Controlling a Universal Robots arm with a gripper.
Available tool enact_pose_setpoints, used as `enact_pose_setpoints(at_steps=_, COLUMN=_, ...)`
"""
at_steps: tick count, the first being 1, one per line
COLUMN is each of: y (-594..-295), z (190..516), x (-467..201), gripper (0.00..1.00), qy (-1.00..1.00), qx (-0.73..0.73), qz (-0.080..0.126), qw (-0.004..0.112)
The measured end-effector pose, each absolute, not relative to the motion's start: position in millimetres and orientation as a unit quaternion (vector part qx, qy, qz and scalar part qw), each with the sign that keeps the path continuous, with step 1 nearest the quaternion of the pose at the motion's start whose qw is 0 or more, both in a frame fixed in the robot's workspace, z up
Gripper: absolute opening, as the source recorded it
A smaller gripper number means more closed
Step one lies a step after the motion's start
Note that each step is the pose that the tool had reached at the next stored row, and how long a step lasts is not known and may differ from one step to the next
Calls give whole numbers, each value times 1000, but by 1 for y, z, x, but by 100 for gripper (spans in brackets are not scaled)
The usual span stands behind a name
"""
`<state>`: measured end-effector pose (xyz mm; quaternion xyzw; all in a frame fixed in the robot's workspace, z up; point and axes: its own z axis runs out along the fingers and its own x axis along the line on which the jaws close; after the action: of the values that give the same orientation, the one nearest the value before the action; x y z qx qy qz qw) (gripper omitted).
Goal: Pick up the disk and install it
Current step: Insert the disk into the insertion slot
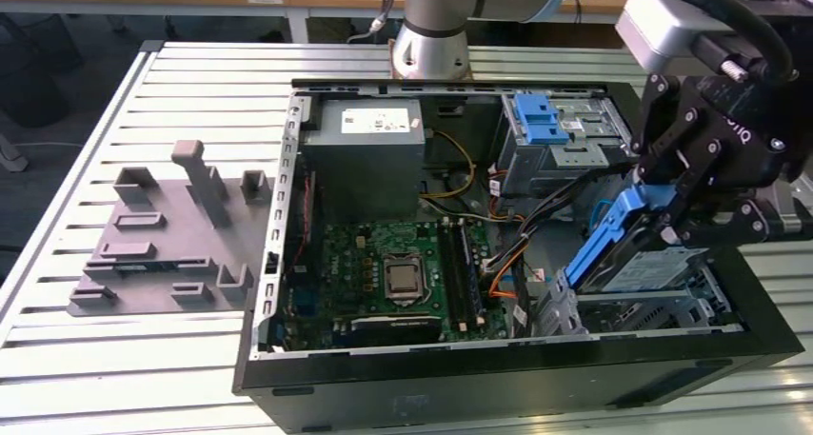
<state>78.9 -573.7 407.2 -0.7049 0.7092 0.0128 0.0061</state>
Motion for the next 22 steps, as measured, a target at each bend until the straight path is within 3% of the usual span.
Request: enact_pose_setpoints(at_steps=22, y=-574, z=396, x=79, gripper=36, qy=709, qx=-705, qz=13, qw=6)
